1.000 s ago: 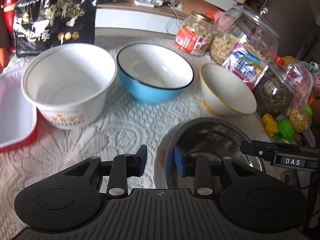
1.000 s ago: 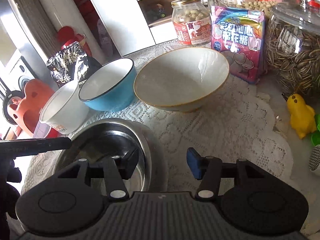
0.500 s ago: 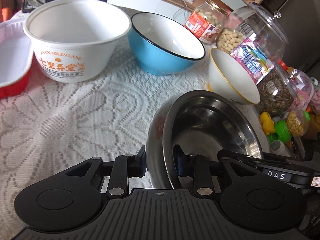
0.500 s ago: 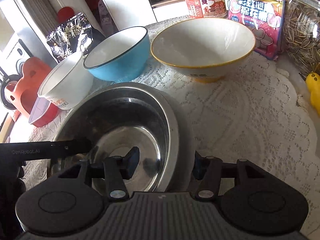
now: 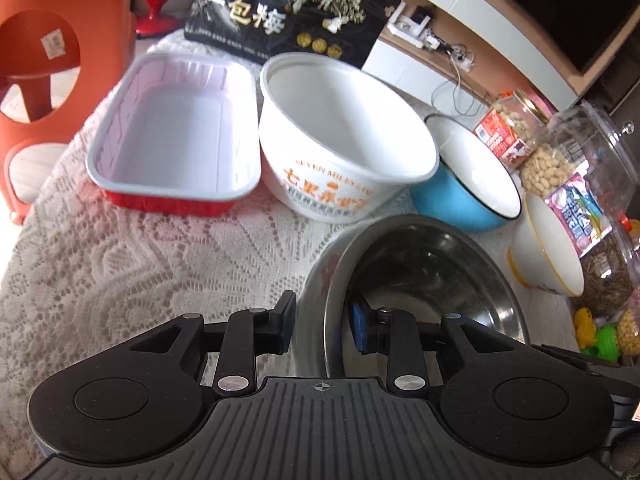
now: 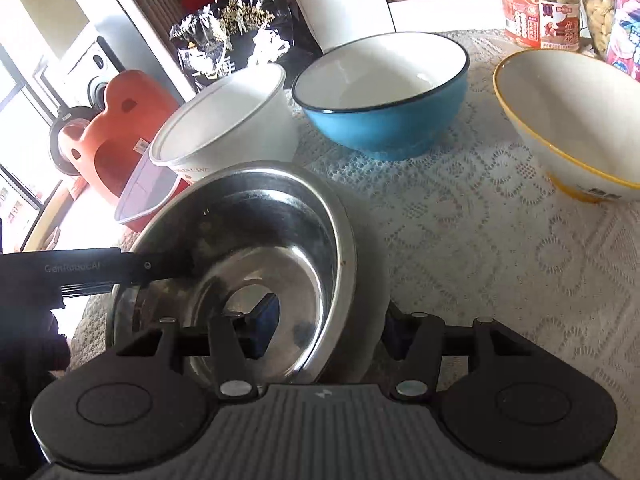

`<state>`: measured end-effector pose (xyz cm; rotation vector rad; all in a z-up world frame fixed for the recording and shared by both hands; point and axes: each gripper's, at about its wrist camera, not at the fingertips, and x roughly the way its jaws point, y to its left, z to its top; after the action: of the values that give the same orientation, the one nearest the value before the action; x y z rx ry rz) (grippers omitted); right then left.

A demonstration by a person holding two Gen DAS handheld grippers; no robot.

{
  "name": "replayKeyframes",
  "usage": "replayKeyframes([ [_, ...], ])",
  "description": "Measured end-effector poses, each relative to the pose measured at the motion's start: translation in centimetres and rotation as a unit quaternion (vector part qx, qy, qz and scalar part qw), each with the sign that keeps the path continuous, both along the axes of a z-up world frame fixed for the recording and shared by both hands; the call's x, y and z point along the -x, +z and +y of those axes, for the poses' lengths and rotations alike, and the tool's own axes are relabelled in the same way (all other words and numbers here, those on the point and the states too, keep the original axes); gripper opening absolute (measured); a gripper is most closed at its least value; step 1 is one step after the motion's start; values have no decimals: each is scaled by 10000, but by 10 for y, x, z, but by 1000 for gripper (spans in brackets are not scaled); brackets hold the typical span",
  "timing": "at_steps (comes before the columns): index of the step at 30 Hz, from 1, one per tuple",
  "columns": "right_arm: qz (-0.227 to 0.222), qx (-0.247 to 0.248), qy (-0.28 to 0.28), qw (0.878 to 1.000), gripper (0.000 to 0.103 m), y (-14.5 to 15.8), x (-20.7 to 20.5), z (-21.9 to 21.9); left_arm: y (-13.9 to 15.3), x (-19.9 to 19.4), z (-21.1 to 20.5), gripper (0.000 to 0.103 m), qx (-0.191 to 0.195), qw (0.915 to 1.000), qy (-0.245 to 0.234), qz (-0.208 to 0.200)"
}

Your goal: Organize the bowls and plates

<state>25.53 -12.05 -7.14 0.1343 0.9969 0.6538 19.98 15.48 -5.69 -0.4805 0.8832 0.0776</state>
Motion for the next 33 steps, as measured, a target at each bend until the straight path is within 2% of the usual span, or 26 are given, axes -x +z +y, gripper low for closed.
replayKeyframes([
  [2,-402,-14,-45,9992,53,14,4,-15,18,1,-8,33,-376,9987,150,-313],
  [4,-1010,101,-273,9945,53,33,11,-37,38,2,-21,33,-767,9937,333,-750],
  [5,-1307,153,-420,9904,53,42,14,-48,46,0,-28,33,-841,9910,352,-979],
  [6,-1590,201,-642,9850,53,50,14,-61,54,-2,-37,33,-785,9893,302,-1193],
  [7,-1762,222,-878,9802,53,56,12,-72,59,-9,-47,33,-559,9890,144,-1365],
  [9,-1933,160,-1536,9689,53,63,1,-101,60,-30,-71,33,-106,9900,-321,-1368],
  [12,-1676,12,-2246,9599,53,60,-25,-137,42,-66,-122,33,646,9877,-1091,-913],
  [15,-1116,-152,-2482,9621,53,46,-56,-166,21,-92,-155,33,1005,9858,-1250,-497],
  [20,-660,-58,-2515,9656,50,24,-96,-182,3,-129,-175,33,741,9932,-878,-162],
  [24,-569,29,-2349,9704,47,8,-121,-176,-4,-147,-183,33,598,9938,-929,-136],
  [26,-376,-1,-2233,9740,47,0,-136,-173,-7,-156,-190,33,429,9943,-968,-133],
  [29,-139,-77,-2145,9766,44,-14,-155,-169,-14,-171,-200,32,406,9935,-1058,-78],
  [32,-65,-176,-1980,9800,28,-19,-161,-165,-14,-176,-209,30,245,9934,-1123,-1],
  [33,-31,-213,-1920,9812,28,-18,-159,-163,-14,-174,-211,29,155,9932,-1154,26],
])
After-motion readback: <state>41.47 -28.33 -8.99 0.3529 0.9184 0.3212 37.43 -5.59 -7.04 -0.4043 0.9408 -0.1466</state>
